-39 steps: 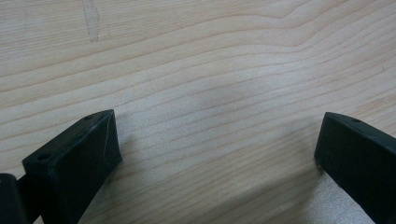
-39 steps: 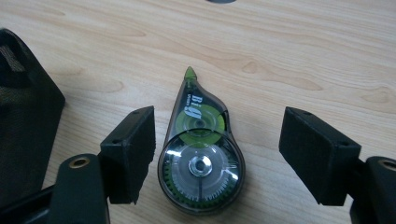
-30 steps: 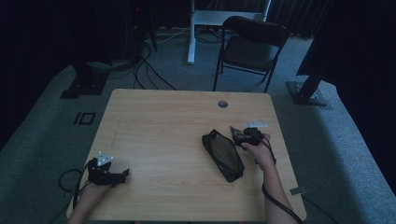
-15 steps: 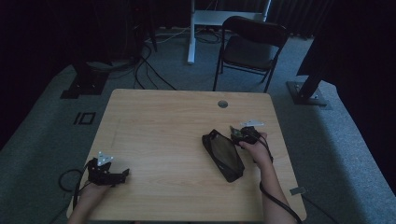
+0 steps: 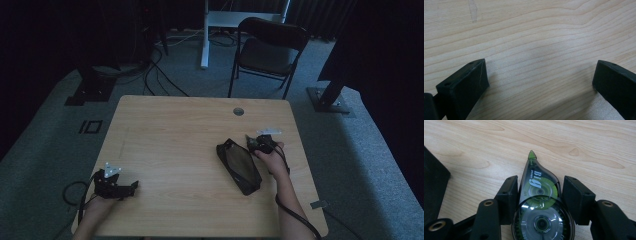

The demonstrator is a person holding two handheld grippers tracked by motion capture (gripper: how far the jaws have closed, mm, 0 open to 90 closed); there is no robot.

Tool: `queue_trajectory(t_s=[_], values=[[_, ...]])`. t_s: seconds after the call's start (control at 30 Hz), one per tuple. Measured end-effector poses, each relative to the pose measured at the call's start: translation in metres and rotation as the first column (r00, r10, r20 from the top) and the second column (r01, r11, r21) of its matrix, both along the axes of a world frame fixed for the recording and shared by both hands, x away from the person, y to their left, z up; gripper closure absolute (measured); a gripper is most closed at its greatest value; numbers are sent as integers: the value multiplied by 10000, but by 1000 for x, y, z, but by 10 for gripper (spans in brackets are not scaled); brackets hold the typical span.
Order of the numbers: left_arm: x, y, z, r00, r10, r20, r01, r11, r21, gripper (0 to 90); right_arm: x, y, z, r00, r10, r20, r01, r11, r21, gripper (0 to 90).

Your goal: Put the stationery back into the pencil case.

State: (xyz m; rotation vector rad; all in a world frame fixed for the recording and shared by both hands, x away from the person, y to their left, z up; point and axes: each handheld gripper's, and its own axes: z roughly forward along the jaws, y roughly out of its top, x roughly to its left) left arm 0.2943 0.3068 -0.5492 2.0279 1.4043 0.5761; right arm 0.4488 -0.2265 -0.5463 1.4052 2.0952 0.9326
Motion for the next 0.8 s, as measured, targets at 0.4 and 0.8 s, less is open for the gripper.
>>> queue_trajectory(t_s=[0.4,0.8], values=[[0,0,0,10000,-8,-6,8,10000,9,2,-4,-5,12,9998,-196,-91,195,9997,-129,494],[0,0,0,10000,1,-1,-1,10000,0,2,-15,-14,33,9999,-143,-70,143,9999,39,496]])
